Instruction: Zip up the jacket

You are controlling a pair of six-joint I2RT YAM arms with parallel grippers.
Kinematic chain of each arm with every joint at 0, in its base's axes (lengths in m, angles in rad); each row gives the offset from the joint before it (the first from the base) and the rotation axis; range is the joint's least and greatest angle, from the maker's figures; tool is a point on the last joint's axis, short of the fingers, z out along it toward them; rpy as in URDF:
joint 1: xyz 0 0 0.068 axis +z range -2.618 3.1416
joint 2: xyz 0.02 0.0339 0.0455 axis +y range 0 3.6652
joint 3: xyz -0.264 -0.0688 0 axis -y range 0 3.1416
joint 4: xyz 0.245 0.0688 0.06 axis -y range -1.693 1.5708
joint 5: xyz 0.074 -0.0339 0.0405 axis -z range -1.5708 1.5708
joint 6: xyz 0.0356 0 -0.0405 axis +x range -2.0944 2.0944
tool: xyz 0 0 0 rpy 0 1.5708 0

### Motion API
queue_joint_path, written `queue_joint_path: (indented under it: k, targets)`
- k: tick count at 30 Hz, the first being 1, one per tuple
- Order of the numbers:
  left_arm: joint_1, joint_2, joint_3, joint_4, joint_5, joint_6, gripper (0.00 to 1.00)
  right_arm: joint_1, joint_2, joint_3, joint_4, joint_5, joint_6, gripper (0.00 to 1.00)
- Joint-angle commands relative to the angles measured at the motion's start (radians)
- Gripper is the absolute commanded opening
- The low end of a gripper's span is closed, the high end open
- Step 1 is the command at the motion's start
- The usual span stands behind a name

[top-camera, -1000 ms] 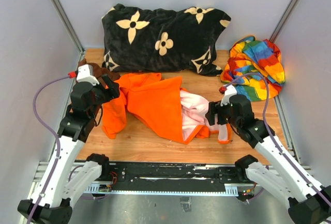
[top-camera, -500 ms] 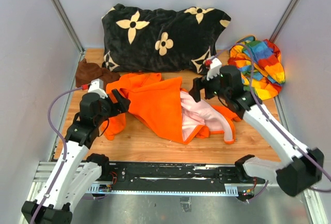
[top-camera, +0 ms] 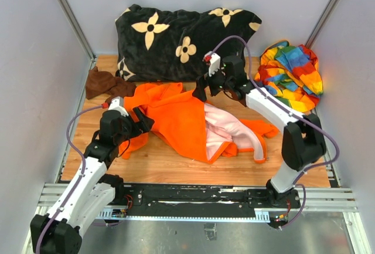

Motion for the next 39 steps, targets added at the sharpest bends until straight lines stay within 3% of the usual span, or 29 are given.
queue_joint_path:
  k: [1, 6, 8, 12, 15, 17, 25, 31, 39]
  targets:
    - [0.008, 0.033, -0.033, 0.107, 0.013, -0.023, 0.94, -0.002, 0.108, 0.082, 0.043, -0.092, -0.065, 0.95]
    - [0.008, 0.086, -0.077, 0.177, 0.009, -0.033, 0.94, -0.002, 0.176, 0.11, 0.022, -0.117, -0.089, 0.82]
    - [0.008, 0.112, -0.091, 0.205, 0.011, -0.036, 0.94, -0.001, 0.18, 0.105, 0.022, -0.138, -0.093, 0.73]
    - [0.008, 0.166, -0.124, 0.28, 0.001, -0.055, 0.94, 0.003, 0.158, 0.09, 0.014, -0.173, -0.089, 0.32]
    - [0.009, 0.225, -0.128, 0.339, 0.01, -0.068, 0.94, 0.017, 0.097, 0.058, 0.007, -0.196, -0.089, 0.1]
    - [0.008, 0.277, -0.121, 0.386, 0.01, -0.073, 0.94, 0.032, 0.043, 0.028, 0.006, -0.202, -0.09, 0.01]
    - [0.008, 0.539, -0.015, 0.561, -0.007, -0.088, 0.93, 0.11, -0.169, -0.073, -0.048, -0.176, -0.06, 0.01]
    - [0.008, 0.768, 0.188, 0.629, 0.046, -0.112, 0.91, 0.231, -0.265, -0.131, -0.106, -0.097, -0.04, 0.01]
    - [0.008, 0.777, 0.282, 0.652, 0.069, -0.128, 0.91, 0.455, -0.222, -0.201, 0.0, -0.041, 0.056, 0.05]
